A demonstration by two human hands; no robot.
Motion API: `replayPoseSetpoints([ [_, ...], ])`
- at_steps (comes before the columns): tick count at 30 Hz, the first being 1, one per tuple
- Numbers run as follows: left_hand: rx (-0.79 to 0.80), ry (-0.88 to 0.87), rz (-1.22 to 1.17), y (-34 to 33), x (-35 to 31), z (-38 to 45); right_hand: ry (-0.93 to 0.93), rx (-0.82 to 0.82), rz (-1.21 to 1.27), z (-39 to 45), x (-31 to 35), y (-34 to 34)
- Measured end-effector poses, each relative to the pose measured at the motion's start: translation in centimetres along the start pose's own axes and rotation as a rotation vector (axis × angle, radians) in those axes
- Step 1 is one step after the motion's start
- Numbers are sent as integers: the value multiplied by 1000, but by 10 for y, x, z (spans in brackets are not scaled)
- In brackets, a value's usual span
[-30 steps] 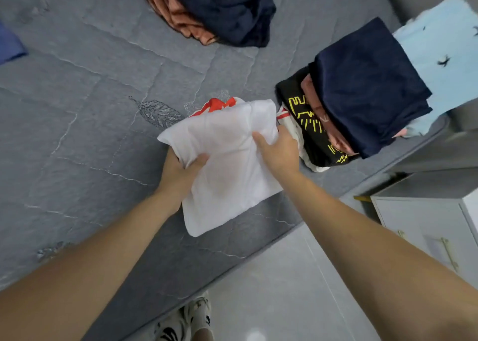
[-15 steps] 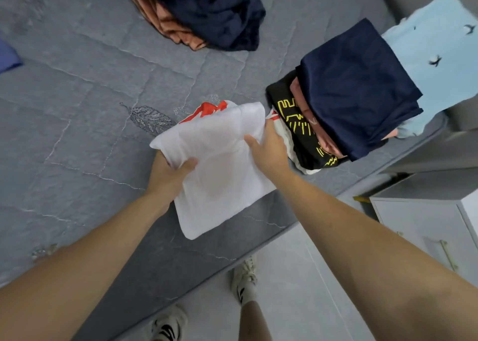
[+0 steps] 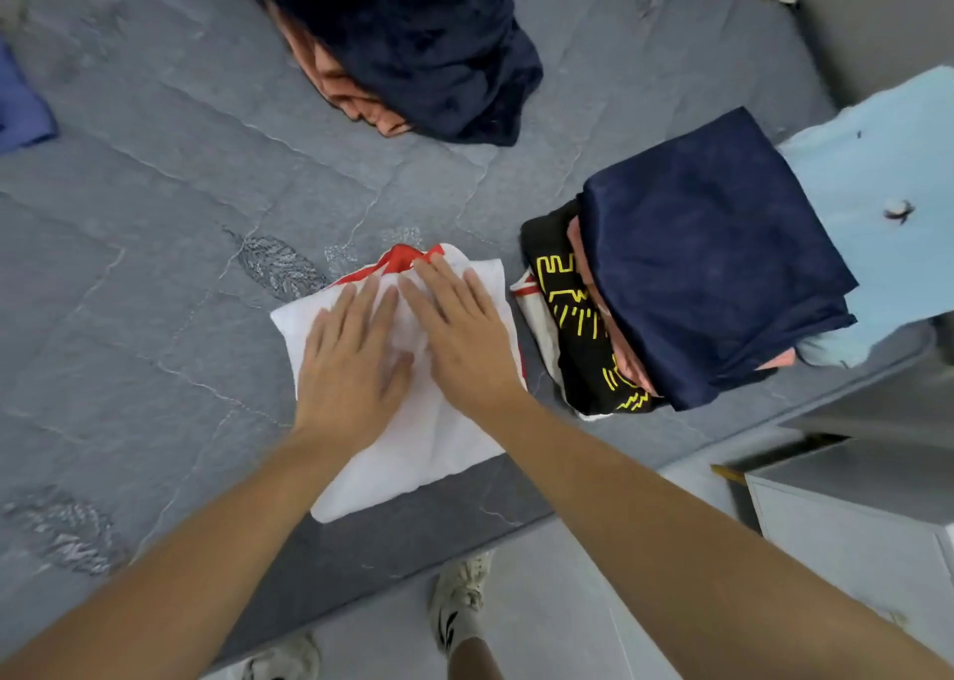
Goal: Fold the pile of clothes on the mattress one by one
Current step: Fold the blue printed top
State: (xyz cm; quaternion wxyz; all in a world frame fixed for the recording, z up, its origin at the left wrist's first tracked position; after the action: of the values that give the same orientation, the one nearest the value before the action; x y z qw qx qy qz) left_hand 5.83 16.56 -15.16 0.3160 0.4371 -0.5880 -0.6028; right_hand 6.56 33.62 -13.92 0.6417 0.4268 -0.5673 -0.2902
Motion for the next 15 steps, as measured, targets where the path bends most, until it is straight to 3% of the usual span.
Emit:
replayPoseSetpoints([
  [2, 60, 31, 17, -20, 6, 8, 33, 69, -39, 4, -17, -16],
  [9, 7, 67, 63, -67, 21, 36, 59, -20, -14, 33, -56, -51],
  [15, 76, 90, 52, -32, 17, 32, -44, 68, -27, 35, -37, -21],
])
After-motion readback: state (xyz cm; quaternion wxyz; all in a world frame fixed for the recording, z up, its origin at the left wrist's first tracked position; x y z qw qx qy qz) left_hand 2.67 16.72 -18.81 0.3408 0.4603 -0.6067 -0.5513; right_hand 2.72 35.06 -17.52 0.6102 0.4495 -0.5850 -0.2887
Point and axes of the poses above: each hand's wrist, its own z-axis towards the middle knuckle, its own y-axis out of the back of the hand, x = y × z, the point moved 2 cm from there along z, towards the middle knuckle, and after that the axes turned 12 degrees about z, right-handed, at the moved point
